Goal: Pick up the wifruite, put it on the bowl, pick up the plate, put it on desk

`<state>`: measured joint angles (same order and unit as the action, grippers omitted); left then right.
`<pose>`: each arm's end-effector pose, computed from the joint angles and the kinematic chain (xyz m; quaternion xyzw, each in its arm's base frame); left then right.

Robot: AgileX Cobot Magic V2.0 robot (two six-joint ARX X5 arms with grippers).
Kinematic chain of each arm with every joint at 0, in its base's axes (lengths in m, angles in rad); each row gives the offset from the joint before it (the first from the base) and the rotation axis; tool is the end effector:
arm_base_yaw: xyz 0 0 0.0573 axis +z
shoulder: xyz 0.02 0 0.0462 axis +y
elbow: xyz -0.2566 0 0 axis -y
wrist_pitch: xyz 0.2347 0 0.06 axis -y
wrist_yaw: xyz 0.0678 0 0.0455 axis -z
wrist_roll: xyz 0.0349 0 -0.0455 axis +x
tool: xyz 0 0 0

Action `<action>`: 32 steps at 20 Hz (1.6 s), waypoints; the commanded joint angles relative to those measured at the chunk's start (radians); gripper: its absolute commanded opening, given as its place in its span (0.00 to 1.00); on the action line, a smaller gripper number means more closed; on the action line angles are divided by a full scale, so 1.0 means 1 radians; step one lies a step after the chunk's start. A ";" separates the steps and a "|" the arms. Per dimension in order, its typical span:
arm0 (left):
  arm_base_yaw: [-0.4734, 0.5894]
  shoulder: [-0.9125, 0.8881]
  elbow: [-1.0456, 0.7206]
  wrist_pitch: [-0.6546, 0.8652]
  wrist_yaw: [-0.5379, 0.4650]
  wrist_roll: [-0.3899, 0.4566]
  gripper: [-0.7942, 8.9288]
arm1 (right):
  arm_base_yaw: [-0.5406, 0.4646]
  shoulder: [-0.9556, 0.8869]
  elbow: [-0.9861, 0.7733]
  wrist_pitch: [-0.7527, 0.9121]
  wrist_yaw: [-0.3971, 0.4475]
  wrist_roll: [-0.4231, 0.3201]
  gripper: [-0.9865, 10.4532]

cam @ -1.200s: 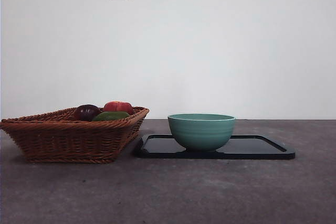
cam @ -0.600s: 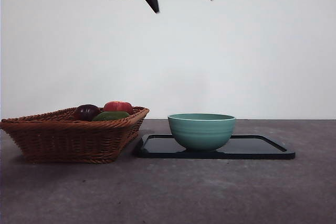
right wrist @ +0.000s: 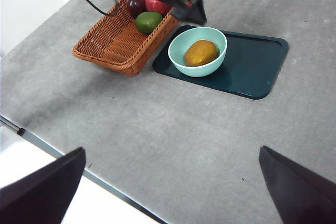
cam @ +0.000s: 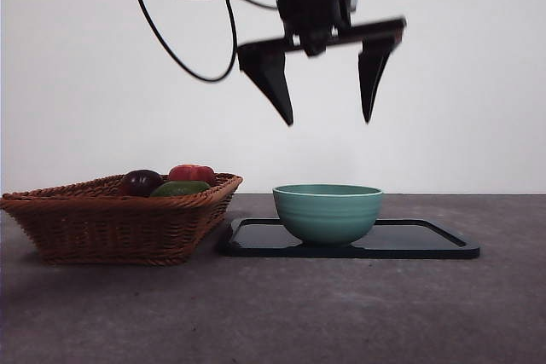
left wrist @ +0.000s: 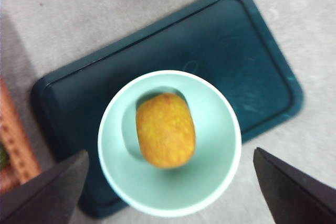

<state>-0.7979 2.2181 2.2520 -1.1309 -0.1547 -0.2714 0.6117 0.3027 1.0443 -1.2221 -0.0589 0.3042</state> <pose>0.3208 -0.3212 0.2851 0.1273 0.4956 -0.2046 0.8345 -0.0023 0.0009 0.3353 0.0748 0.2747 0.2812 0.9164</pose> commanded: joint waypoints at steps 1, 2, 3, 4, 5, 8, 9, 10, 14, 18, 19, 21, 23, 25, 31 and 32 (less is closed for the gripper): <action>0.002 0.056 0.032 0.009 0.002 0.017 0.60 | 0.007 0.003 0.009 0.005 -0.001 0.009 0.62; 0.005 0.067 0.032 0.013 0.003 0.017 0.60 | 0.007 0.003 0.009 0.001 -0.001 0.006 0.62; 0.008 0.077 0.032 0.020 0.006 0.017 0.60 | 0.007 0.003 0.009 -0.003 -0.001 0.002 0.62; 0.009 0.090 0.032 0.031 0.010 0.017 0.60 | 0.007 0.003 0.009 -0.006 -0.001 0.002 0.62; 0.013 0.099 0.032 0.037 0.026 0.017 0.60 | 0.007 0.003 0.009 -0.007 -0.001 0.002 0.62; 0.018 0.135 0.032 0.050 0.068 0.017 0.59 | 0.007 0.003 0.009 -0.006 0.000 0.002 0.62; 0.019 0.143 0.032 0.054 0.068 0.017 0.59 | 0.007 0.003 0.009 -0.006 0.000 0.002 0.62; 0.020 0.154 0.032 0.058 0.068 0.018 0.59 | 0.007 0.003 0.009 -0.006 -0.001 0.002 0.62; 0.026 0.184 0.032 0.067 0.068 0.017 0.59 | 0.007 0.003 0.009 -0.010 -0.001 0.002 0.62; 0.030 0.190 0.032 0.070 0.068 0.017 0.59 | 0.007 0.003 0.009 -0.010 0.000 0.002 0.62; 0.030 0.190 0.032 0.070 0.068 0.017 0.59 | 0.007 0.003 0.009 -0.010 0.000 0.002 0.62; 0.030 0.190 0.032 0.070 0.068 0.017 0.59 | 0.007 0.003 0.009 -0.010 0.000 0.002 0.62; 0.030 0.194 0.032 0.074 0.068 0.018 0.59 | 0.007 0.003 0.009 -0.010 0.002 0.002 0.62; 0.029 0.206 0.032 0.069 0.069 0.029 0.59 | 0.007 0.003 0.009 -0.010 0.004 0.002 0.62; 0.024 0.249 0.032 0.051 0.069 0.045 0.55 | 0.007 0.003 0.009 -0.010 0.004 0.002 0.62; 0.024 0.249 0.032 0.051 0.069 0.045 0.48 | 0.007 0.003 0.009 -0.011 0.004 0.002 0.62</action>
<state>-0.7639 2.4256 2.2616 -1.0771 -0.0860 -0.2405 0.6117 0.3027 1.0443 -1.2388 -0.0563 0.3038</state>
